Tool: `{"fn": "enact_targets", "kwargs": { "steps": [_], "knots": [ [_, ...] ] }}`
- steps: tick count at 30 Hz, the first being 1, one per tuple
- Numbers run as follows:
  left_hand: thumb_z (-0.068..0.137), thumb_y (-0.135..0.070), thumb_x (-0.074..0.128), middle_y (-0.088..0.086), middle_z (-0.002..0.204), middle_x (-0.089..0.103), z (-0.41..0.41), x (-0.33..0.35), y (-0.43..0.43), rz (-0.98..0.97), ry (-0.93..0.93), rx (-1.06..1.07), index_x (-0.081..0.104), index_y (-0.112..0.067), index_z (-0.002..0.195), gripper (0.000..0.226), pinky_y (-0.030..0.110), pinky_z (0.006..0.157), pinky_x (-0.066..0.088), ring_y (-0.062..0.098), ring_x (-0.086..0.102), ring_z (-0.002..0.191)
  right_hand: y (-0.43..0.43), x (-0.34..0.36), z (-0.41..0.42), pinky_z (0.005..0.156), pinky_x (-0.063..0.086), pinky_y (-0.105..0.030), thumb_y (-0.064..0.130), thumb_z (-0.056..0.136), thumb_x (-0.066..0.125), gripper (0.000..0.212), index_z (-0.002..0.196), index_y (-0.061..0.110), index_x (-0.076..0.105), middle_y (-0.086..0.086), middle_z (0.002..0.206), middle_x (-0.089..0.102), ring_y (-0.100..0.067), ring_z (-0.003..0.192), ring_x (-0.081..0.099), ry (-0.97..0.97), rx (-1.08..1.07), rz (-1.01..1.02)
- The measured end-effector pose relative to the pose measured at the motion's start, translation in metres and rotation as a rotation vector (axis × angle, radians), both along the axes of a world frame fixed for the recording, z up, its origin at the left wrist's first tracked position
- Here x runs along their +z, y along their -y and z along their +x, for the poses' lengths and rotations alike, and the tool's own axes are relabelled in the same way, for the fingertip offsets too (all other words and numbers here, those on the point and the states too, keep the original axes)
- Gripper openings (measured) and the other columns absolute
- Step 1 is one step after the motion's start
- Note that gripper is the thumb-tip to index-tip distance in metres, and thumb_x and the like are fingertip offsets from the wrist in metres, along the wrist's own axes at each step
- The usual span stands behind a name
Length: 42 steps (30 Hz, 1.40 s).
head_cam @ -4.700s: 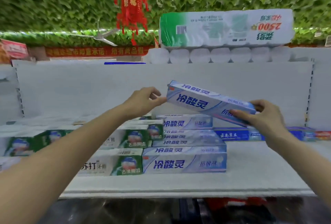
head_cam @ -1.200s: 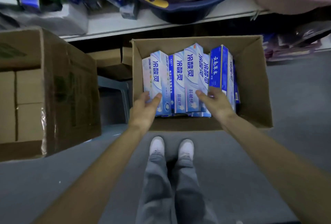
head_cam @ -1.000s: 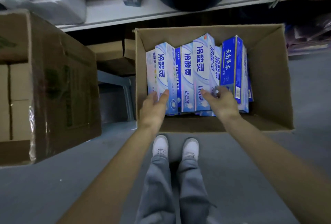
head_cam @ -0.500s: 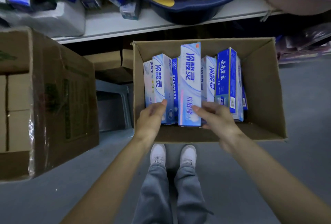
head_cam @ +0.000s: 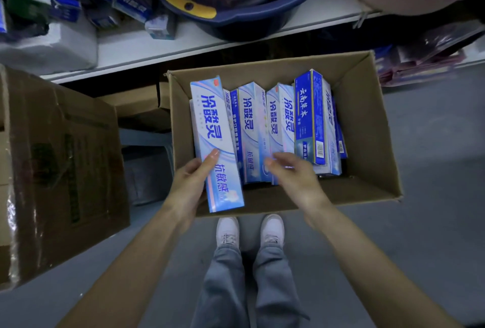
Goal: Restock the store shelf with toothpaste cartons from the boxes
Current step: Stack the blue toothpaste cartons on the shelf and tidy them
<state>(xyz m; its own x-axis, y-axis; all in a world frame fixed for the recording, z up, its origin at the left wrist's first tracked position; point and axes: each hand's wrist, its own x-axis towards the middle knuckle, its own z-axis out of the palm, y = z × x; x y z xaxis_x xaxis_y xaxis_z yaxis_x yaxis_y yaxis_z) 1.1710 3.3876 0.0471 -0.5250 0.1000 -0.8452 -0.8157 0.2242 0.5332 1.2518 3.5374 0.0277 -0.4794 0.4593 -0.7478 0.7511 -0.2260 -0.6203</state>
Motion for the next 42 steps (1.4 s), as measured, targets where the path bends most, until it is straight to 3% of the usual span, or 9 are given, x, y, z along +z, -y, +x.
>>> {"fn": "enact_targets", "kwargs": {
  "steps": [2,6,18,24,30,33,37,40,42],
  "knots": [
    [0.088,-0.031,0.064,0.006,0.104,0.073,0.001,-0.004,-0.002,-0.011,0.026,0.016,0.067,-0.013,0.101,0.022,0.035,0.084,0.056,0.02,0.07,0.095,-0.018,-0.015,0.008,0.104,0.04,-0.036,0.031,0.089,0.064,0.047,0.128,0.005,0.056,-0.009,0.126,0.058,-0.024,0.119,0.053,0.128,-0.067,0.072],
    [0.089,-0.031,0.063,0.009,0.109,0.072,0.004,-0.01,-0.006,-0.02,0.047,0.054,0.066,-0.015,0.1,0.019,0.039,0.091,0.053,0.023,0.067,0.104,-0.027,-0.038,0.026,0.098,0.041,-0.035,0.031,0.088,0.066,0.046,0.122,0.002,0.057,-0.012,0.127,0.059,-0.028,0.118,0.053,0.28,-0.108,0.023],
    [0.088,-0.034,0.064,0.008,0.109,0.072,0.005,-0.014,-0.006,-0.031,0.07,0.076,0.065,-0.009,0.117,0.038,0.046,0.099,0.05,0.024,0.067,0.106,-0.023,-0.059,0.015,0.099,0.039,-0.033,0.025,0.087,0.068,0.042,0.124,0.01,0.053,0.0,0.111,0.056,-0.014,0.102,0.048,0.219,-0.249,-0.26],
    [0.087,-0.034,0.065,0.008,0.106,0.073,0.004,-0.016,-0.007,-0.056,0.065,0.081,0.064,-0.006,0.117,0.041,0.044,0.096,0.051,0.023,0.068,0.103,-0.018,-0.069,0.015,0.103,0.044,-0.042,0.027,0.081,0.075,0.038,0.11,0.011,0.056,-0.007,0.116,0.062,-0.024,0.112,0.055,0.259,-0.249,-0.142],
    [0.085,-0.035,0.065,0.007,0.107,0.073,0.006,-0.016,-0.008,-0.033,0.066,0.063,0.065,-0.009,0.117,0.041,0.041,0.092,0.054,0.021,0.069,0.099,-0.018,-0.055,0.02,0.063,0.035,-0.019,0.034,0.09,0.063,0.03,0.099,0.005,0.058,-0.002,0.092,0.056,-0.016,0.088,0.05,0.246,-0.057,0.07],
    [0.084,-0.036,0.066,0.007,0.107,0.073,0.008,-0.013,-0.008,-0.02,0.074,0.059,0.066,-0.011,0.117,0.041,0.039,0.09,0.054,0.022,0.069,0.1,-0.012,-0.042,0.027,0.067,0.042,-0.028,0.045,0.087,0.062,0.038,0.073,0.011,0.052,-0.006,0.076,0.063,-0.024,0.081,0.06,0.212,0.03,0.135],
    [0.07,-0.047,0.069,0.007,0.11,0.072,0.016,-0.006,-0.006,0.037,0.122,0.057,0.065,-0.012,0.12,0.061,0.048,0.097,0.05,0.026,0.068,0.105,-0.003,-0.025,0.041,0.08,0.057,-0.044,0.043,0.08,0.07,0.043,0.067,0.007,0.051,-0.022,0.079,0.068,-0.029,0.074,0.069,0.125,-0.061,0.034],
    [0.068,-0.043,0.072,0.01,0.116,0.07,0.021,0.005,-0.004,0.156,0.185,0.082,0.063,-0.012,0.124,0.064,0.05,0.102,0.046,0.027,0.063,0.113,-0.001,0.003,0.049,0.063,0.058,-0.025,0.025,0.086,0.066,0.036,0.083,-0.01,0.06,-0.026,0.084,0.067,-0.019,0.066,0.067,0.008,-0.193,-0.145],
    [0.065,-0.033,0.076,0.012,0.119,0.068,0.024,0.017,-0.003,0.22,0.223,0.098,0.061,-0.01,0.126,0.067,0.05,0.101,0.047,0.029,0.061,0.117,-0.001,0.03,0.053,0.058,0.054,-0.017,0.017,0.09,0.062,0.025,0.092,-0.008,0.063,-0.019,0.085,0.069,-0.017,0.066,0.068,-0.062,-0.206,-0.232]
  ]
}}
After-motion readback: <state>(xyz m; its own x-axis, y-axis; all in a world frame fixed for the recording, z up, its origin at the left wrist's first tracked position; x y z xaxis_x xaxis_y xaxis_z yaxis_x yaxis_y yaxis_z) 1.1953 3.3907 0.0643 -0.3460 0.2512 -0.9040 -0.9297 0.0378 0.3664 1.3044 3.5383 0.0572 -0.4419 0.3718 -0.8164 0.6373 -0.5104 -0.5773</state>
